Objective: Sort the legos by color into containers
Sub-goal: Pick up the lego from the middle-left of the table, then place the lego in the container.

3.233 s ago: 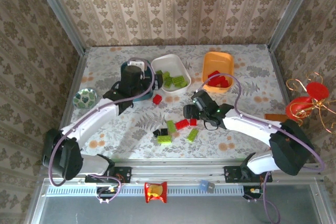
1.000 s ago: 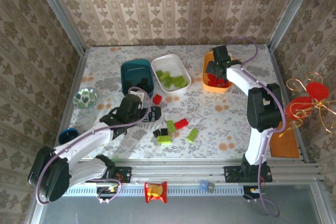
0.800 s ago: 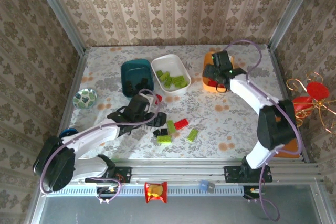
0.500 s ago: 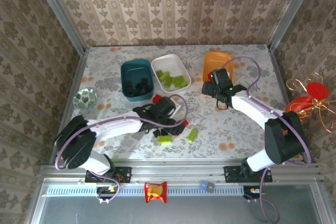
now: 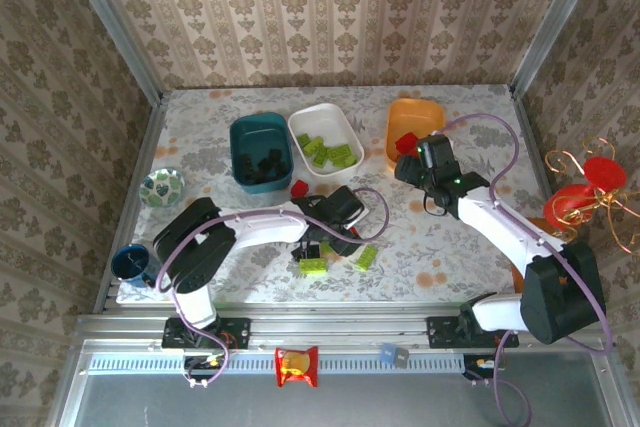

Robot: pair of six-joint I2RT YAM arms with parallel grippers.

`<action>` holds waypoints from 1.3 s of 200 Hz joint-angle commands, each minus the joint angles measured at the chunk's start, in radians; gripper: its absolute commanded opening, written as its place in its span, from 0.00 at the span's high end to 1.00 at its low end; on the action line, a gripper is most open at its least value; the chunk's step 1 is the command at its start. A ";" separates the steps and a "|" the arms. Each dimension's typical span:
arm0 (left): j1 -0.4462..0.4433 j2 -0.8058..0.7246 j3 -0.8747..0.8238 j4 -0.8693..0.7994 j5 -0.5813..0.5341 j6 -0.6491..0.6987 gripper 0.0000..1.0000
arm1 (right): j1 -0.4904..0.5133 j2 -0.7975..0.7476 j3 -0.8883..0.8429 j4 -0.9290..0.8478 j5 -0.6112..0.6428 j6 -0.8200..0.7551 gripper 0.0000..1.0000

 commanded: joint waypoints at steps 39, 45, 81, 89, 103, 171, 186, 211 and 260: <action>-0.008 0.053 0.009 -0.017 0.022 0.011 0.48 | -0.024 -0.046 -0.025 -0.008 0.025 0.002 0.24; -0.008 0.055 0.009 -0.011 0.023 0.007 0.50 | -0.024 -0.051 -0.026 -0.011 0.026 0.005 0.24; 0.002 0.014 0.000 0.043 0.021 -0.012 0.65 | -0.026 -0.119 -0.052 -0.017 0.045 0.043 0.24; 0.012 0.000 0.004 0.061 0.028 -0.020 0.67 | -0.025 -0.143 -0.063 -0.016 0.050 0.056 0.24; 0.042 -0.025 0.016 0.107 0.056 -0.042 0.71 | -0.026 -0.193 -0.086 -0.005 0.059 0.071 0.24; 0.173 0.083 0.278 0.374 0.200 -0.143 0.75 | -0.026 -0.343 -0.127 -0.006 0.089 0.115 0.24; 0.187 0.149 0.366 0.409 0.227 -0.153 0.75 | -0.026 -0.371 -0.132 -0.012 0.094 0.117 0.24; 0.210 0.276 0.515 0.431 0.269 -0.177 0.75 | -0.026 -0.401 -0.133 -0.023 0.096 0.114 0.24; 0.227 0.525 0.813 0.400 0.337 -0.219 0.72 | -0.026 -0.427 -0.132 -0.033 0.092 0.114 0.24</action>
